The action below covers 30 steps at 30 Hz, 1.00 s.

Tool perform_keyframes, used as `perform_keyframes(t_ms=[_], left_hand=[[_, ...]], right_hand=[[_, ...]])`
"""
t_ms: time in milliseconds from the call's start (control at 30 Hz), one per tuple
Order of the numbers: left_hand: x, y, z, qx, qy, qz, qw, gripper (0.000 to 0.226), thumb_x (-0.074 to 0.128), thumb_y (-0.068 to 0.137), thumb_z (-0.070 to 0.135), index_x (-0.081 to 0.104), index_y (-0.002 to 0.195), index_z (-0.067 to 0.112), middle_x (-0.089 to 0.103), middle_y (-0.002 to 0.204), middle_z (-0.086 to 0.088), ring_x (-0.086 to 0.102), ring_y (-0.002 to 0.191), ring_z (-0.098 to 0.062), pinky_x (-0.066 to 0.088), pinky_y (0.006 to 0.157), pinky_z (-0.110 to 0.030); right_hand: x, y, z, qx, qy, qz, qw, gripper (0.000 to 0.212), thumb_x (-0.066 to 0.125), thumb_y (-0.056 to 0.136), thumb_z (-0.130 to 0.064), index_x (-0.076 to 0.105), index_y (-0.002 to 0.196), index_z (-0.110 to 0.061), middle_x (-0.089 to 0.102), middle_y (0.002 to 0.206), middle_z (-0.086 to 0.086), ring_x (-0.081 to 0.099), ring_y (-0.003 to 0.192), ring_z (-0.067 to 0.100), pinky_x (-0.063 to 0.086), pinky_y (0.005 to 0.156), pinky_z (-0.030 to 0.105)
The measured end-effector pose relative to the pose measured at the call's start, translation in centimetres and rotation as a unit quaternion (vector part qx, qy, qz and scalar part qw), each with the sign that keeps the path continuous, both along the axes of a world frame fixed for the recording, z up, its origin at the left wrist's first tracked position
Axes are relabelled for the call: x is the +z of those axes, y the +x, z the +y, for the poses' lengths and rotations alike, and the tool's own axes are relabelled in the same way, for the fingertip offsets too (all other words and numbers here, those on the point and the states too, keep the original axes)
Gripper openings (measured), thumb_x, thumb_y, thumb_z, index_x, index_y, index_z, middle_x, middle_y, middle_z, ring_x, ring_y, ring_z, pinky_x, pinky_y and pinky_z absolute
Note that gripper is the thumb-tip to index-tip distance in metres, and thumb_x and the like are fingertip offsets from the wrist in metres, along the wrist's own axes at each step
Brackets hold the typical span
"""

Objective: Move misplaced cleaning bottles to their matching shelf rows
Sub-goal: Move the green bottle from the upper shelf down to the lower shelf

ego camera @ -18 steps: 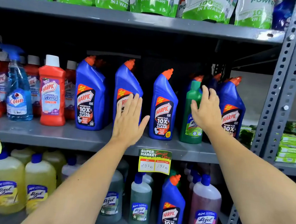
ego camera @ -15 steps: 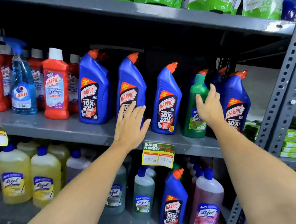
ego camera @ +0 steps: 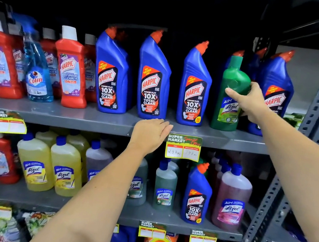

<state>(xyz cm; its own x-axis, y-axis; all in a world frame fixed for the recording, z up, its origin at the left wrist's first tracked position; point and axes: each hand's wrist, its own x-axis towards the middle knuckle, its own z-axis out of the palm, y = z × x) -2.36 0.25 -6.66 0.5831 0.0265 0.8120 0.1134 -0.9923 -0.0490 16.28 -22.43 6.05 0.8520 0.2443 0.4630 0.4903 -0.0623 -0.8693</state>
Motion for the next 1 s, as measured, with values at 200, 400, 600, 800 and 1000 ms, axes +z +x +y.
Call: perform_keyframes(t_ms=[200,400,600,800,1000], left_hand=[[0.0,-0.2,-0.1,-0.019,-0.009,-0.008,1.0,0.053,0.03,0.101,0.04,0.074,0.098,0.01,0.075,0.095,-0.005,0.069,0.09,-0.026,0.051,0.073,-0.043],[-5.0,-3.7,-0.7,-0.019,-0.063,-0.069,0.995,0.049,0.039,0.1,0.029,0.045,0.142,0.006,0.036,0.153,-0.012,0.026,0.144,-0.025,0.016,0.117,-0.043],[-20.1,-8.0,-1.6,-0.016,-0.129,0.087,0.988,0.05,0.031,0.101,0.035,0.049,0.14,0.009,0.029,0.157,-0.011,0.019,0.146,-0.026,0.019,0.115,-0.049],[-29.5,-8.4,0.0,0.021,-0.124,0.339,0.932,0.052,0.024,0.102,0.044,0.059,0.133,0.022,0.04,0.15,0.006,0.03,0.14,-0.016,0.007,0.114,-0.031],[-31.6,-7.8,0.8,0.033,-0.163,0.41,0.897,0.074,0.003,0.103,0.051,0.06,0.131,0.015,0.051,0.143,-0.008,0.039,0.132,-0.022,0.01,0.112,-0.037]], right_hand=[[-1.4,-3.1,-2.1,-0.026,-0.001,-0.12,0.992,0.07,0.075,0.084,-0.025,0.035,0.137,-0.005,0.055,0.122,0.002,0.055,0.109,0.013,0.05,0.092,0.024],[-5.1,-10.9,-6.5,-0.022,0.117,-0.206,0.971,0.066,0.073,0.081,-0.017,0.034,0.132,-0.005,0.051,0.126,0.004,0.057,0.112,0.0,0.046,0.097,0.019],[-14.8,-18.1,-7.0,0.028,0.079,-0.127,0.988,0.075,0.081,0.067,-0.001,0.041,0.119,-0.036,0.06,0.106,-0.028,0.06,0.093,-0.012,0.047,0.08,0.006],[-25.4,-17.9,-0.4,0.122,0.012,0.017,0.992,0.064,0.078,0.077,-0.023,0.04,0.127,-0.034,0.063,0.115,-0.017,0.062,0.107,0.0,0.048,0.091,0.017],[-31.4,-14.4,5.1,0.126,-0.055,0.08,0.987,0.065,0.075,0.084,-0.017,0.034,0.133,-0.026,0.057,0.126,0.002,0.058,0.117,0.009,0.047,0.099,0.025]])
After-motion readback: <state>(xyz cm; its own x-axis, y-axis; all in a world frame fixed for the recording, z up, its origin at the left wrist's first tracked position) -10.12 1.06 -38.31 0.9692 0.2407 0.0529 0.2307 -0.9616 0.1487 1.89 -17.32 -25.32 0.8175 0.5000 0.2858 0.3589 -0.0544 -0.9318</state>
